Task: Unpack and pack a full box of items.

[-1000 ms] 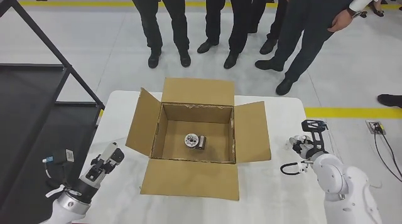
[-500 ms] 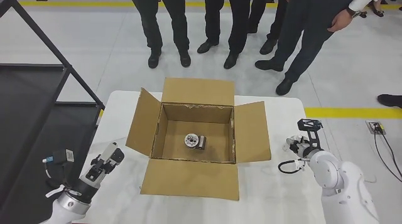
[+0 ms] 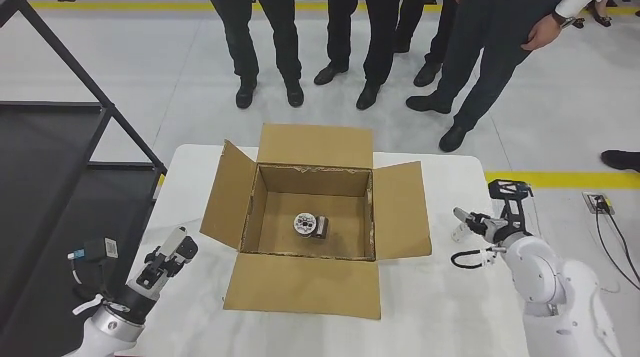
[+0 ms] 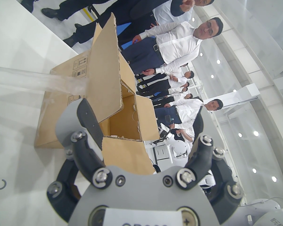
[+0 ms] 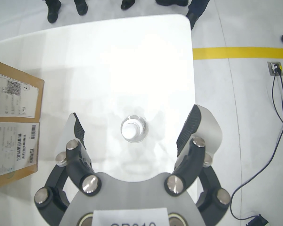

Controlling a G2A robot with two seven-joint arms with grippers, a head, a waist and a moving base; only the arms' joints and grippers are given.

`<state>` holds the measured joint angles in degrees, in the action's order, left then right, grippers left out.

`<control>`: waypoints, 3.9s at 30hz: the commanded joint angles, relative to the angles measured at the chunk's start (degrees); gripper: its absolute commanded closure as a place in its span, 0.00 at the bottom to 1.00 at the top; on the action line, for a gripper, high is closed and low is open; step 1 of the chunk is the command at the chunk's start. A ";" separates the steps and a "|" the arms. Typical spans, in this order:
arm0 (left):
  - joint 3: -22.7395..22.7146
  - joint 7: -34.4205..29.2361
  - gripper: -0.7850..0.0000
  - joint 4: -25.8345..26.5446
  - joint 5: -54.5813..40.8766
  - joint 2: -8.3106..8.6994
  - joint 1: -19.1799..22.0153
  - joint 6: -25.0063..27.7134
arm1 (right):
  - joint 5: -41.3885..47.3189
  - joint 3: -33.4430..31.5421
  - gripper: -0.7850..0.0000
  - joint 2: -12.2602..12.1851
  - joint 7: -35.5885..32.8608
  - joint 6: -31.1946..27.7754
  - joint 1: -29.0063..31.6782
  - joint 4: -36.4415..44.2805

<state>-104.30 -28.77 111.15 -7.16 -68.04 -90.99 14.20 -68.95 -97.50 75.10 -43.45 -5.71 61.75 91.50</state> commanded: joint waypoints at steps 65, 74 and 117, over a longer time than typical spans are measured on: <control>-3.10 7.36 0.00 0.93 -2.98 -0.33 -7.64 3.99 | 12.15 58.22 0.00 11.92 -13.68 -28.91 -52.49 -44.85; -2.81 7.76 0.00 1.09 -2.48 -0.35 -7.13 3.40 | 11.23 66.10 0.00 18.37 -2.52 -36.07 -56.87 -61.76; -1.81 8.47 0.00 2.46 -1.34 -0.52 -7.77 3.35 | 0.50 73.08 0.00 25.75 13.59 -36.45 -54.79 -75.10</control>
<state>-106.17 -20.32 113.58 -8.51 -68.55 -98.74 17.53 -68.40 -24.47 100.67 -30.16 -42.10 6.89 16.96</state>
